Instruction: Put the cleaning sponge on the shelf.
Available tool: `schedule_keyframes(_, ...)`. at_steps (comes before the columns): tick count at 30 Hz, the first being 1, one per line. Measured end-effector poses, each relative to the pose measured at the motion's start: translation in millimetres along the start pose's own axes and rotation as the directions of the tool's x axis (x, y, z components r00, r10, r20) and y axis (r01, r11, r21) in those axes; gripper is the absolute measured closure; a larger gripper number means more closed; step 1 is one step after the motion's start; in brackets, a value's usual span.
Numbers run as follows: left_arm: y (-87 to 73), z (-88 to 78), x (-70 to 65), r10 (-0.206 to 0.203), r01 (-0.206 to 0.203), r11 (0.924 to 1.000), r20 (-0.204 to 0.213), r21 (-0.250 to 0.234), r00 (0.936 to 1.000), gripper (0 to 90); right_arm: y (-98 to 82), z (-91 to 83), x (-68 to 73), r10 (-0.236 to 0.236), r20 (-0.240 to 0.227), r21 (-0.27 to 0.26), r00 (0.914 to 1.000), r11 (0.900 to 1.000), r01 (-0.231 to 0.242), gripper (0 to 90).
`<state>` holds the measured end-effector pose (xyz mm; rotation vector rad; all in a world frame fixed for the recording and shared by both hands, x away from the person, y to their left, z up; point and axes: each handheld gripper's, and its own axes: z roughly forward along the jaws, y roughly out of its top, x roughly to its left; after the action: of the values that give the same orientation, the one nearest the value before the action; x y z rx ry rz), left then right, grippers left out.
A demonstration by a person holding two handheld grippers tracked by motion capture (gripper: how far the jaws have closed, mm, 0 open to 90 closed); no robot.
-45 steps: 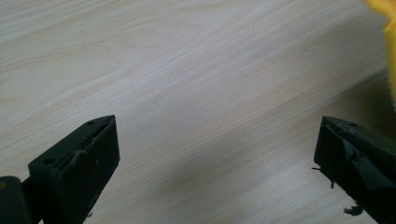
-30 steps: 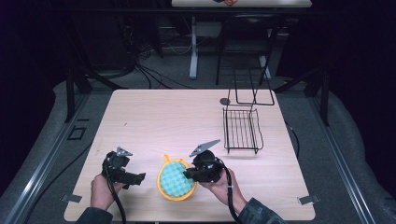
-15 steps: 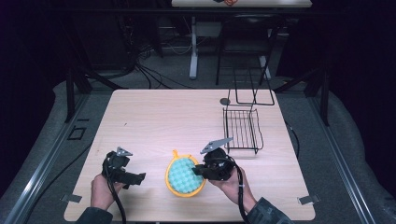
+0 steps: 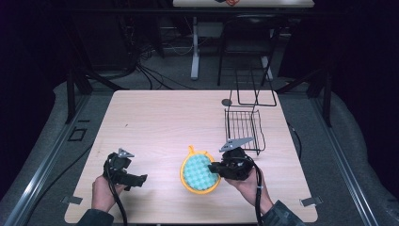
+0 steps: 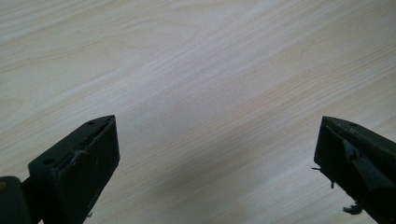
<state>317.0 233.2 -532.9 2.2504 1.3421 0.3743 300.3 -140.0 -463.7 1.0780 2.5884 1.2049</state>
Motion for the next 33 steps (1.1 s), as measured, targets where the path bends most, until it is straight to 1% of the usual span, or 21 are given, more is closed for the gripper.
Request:
schedule_keyframes(17,0.2,0.8,-0.4,-0.004,0.004,1.0000,0.004,-0.001,1.0000,0.2,-9.4,-27.5,-17.3,0.036,0.052,-0.035,0.9980,0.999,-0.034,85.7)
schedule_keyframes(20,0.2,0.4,0.2,-0.005,0.005,1.0000,0.003,-0.001,1.0000,0.2,-12.0,-35.7,-23.3,0.051,0.066,-0.044,0.9965,0.998,-0.049,85.7)
schedule_keyframes(22,0.2,0.5,0.0,-0.004,0.004,1.0000,0.002,-0.002,1.0000,0.3,-13.1,-39.6,-26.2,0.053,0.075,-0.046,0.9958,0.998,-0.050,85.7)
schedule_keyframes(24,0.4,0.5,0.1,0.000,0.000,1.0000,0.002,-0.002,1.0000,0.3,-13.6,-41.7,-27.5,0.058,0.078,-0.051,0.9953,0.997,-0.054,85.6)
schedule_keyframes(27,0.4,0.8,-0.5,-0.006,0.006,1.0000,0.003,-0.001,1.0000,0.2,-15.4,-47.3,-30.6,0.066,0.080,-0.061,0.9946,0.996,-0.061,85.7)
schedule_keyframes(28,0.3,0.7,-0.2,-0.001,0.001,1.0000,0.002,-0.001,1.0000,0.2,-15.7,-49.2,-30.8,0.068,0.085,-0.056,0.9941,0.996,-0.063,85.7)
schedule_keyframes(29,0.1,0.7,-0.2,-0.005,0.005,1.0000,0.002,-0.001,1.0000,0.2,-16.5,-50.8,-31.7,0.067,0.090,-0.063,0.9936,0.996,-0.062,85.7)
schedule_keyframes(30,0.1,0.6,0.0,-0.006,0.006,1.0000,0.002,-0.001,1.0000,0.2,-18.1,-54.1,-34.3,0.080,0.095,-0.065,0.9922,0.995,-0.074,85.6)
schedule_keyframes(32,0.2,0.3,0.3,-0.004,0.004,1.0000,0.002,-0.002,1.0000,0.2,-18.9,-55.6,-36.2,0.080,0.101,-0.071,0.9917,0.995,-0.073,85.7)
schedule_keyframes(33,0.3,0.7,-0.1,-0.003,0.003,1.0000,0.001,-0.001,1.0000,0.2,-20.3,-59.2,-38.9,0.089,0.108,-0.073,0.9902,0.994,-0.081,85.7)
